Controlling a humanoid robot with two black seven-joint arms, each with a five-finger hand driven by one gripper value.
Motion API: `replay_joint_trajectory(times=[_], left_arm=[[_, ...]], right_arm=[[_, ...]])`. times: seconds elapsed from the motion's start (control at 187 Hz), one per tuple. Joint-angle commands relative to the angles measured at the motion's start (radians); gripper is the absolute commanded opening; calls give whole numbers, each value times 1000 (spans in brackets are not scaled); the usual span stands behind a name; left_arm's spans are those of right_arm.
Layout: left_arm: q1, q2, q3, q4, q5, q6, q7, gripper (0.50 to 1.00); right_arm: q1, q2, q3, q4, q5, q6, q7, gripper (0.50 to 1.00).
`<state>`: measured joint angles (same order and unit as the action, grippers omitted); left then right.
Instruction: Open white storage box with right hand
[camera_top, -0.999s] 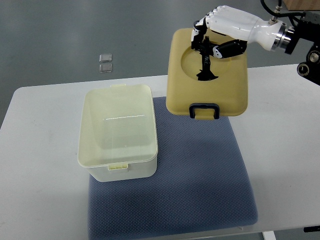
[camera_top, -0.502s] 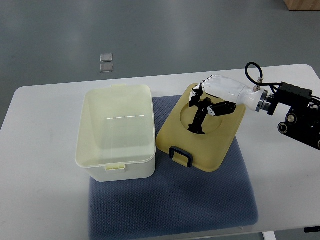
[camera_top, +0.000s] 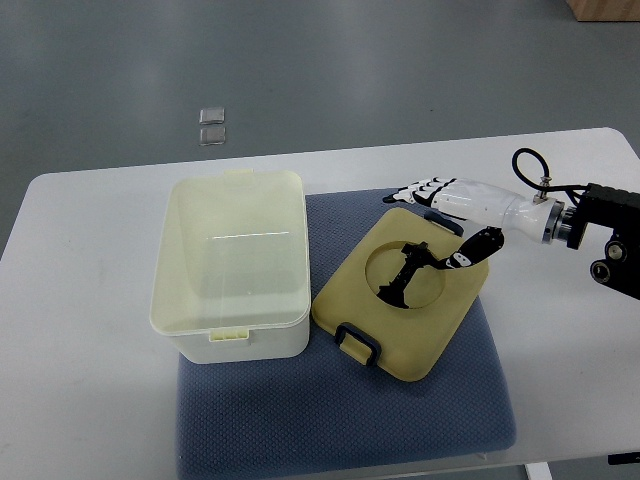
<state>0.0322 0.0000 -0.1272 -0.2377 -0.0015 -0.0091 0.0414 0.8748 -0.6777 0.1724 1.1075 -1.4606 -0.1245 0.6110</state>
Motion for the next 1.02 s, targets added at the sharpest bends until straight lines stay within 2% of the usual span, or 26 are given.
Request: replay_joint_trajectory(times=[0.0,0.043,0.15,0.246,0.288,0.315,0.326,0.401,0.417,0.449,0.518,0.598,0.705,0.844,1.015], left_arm=[[0,0,1,0,0,0,0,1000],[0,0,1,0,0,0,0,1000],[0,0,1,0,0,0,0,1000],[0,0,1,-2,0,0,0,1000],[0,0,1,-3,1,0,0,1000],[0,0,1,-3,1,0,0,1000],[0,0,1,-3,1,0,0,1000],[0,0,1,-3,1,-2,2,1000],[0,0,1,-5,1,0,1,1000],[0,0,1,-5,1,-2,1,1000],[0,0,1,-5,1,0,0,1000],[0,0,1,-5,1,-2,0,1000],[0,0,1,-5,1,-2,0,1000],[0,0,1,-5,1,-2,0,1000],[0,0,1,-3,1,-2,2,1000]], right_arm=[[26,-100,2,41,2,103,0,930],[58,-134,12,48,5,138,0,930],[136,-177,59,41,57,160,0,930],[165,-177,174,26,252,201,-13,930],[167,-157,226,14,370,221,-59,930],[167,-135,268,5,472,227,-114,930],[167,-135,268,5,473,227,-114,930],[164,-31,369,-9,732,207,-273,930],[159,10,403,-18,813,191,-322,930],[150,61,446,-38,946,155,-379,930],[121,147,518,-89,1184,82,-441,930],[93,227,575,-147,1373,54,-439,930],[39,325,650,-202,1465,75,-422,932],[-72,423,774,-221,1467,143,-353,930],[-135,457,796,-282,1465,238,-255,930]])
